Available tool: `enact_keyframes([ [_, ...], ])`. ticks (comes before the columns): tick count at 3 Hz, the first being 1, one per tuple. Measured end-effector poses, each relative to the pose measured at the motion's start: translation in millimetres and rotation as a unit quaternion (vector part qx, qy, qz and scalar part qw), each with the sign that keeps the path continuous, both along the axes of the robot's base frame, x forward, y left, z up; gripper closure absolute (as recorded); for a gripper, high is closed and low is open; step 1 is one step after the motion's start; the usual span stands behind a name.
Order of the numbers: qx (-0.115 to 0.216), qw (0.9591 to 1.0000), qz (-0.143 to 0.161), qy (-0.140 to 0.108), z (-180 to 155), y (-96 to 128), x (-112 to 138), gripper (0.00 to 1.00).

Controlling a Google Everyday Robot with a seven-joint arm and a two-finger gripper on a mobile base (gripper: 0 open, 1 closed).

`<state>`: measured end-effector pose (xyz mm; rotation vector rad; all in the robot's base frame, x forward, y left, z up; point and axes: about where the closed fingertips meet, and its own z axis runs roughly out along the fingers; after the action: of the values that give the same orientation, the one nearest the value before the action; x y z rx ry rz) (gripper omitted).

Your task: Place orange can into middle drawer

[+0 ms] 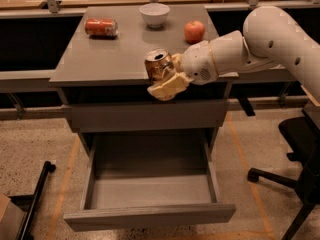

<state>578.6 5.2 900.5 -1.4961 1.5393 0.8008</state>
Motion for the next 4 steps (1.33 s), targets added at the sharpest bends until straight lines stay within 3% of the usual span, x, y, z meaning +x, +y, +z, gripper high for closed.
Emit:
enact_keyframes([
  [1,-0.003,0.9999,-0.005,0.01,-9.4,-8.1,-6.3,1.0],
  [2,0.0,0.9996,0.029,-0.008,-16.6,5.8,-1.9,1.0],
  [3,0.012,0.9976,0.062,-0.026,-44.5,20.2,-1.8,1.0],
  [4,0.028,0.9953,0.088,-0.029,-91.2,32.4,-8.6,1.0],
])
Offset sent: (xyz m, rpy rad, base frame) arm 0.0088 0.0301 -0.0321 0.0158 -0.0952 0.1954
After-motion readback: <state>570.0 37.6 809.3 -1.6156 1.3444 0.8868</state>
